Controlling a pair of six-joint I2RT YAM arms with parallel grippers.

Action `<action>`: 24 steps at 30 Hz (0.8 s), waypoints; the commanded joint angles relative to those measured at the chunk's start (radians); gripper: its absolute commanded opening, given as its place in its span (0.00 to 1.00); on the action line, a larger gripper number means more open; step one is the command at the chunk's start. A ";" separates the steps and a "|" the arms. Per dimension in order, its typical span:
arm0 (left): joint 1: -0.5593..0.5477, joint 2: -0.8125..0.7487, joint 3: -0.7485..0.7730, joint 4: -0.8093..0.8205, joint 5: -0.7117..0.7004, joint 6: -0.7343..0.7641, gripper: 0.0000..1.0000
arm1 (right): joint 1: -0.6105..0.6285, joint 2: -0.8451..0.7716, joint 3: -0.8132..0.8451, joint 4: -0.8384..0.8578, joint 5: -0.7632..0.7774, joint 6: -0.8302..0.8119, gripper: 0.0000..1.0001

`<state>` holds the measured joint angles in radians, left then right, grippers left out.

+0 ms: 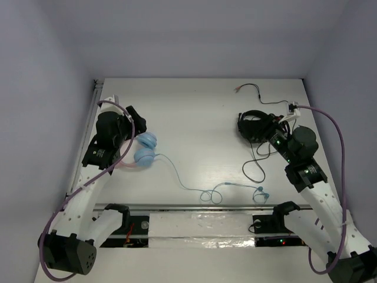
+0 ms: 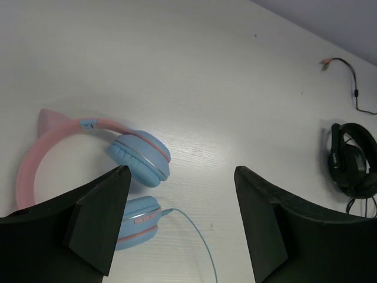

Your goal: Wrap the headphones

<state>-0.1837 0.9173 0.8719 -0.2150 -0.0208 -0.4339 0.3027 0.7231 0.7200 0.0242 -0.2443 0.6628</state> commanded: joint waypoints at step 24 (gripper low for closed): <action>0.179 0.368 0.055 -0.202 -0.169 0.133 0.44 | 0.007 -0.028 -0.037 0.043 -0.015 -0.029 0.00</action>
<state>-0.0158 1.2392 0.9150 -0.4351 -0.1635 -0.3519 0.3027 0.7071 0.6834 0.0299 -0.2501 0.6521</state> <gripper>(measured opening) 0.436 0.010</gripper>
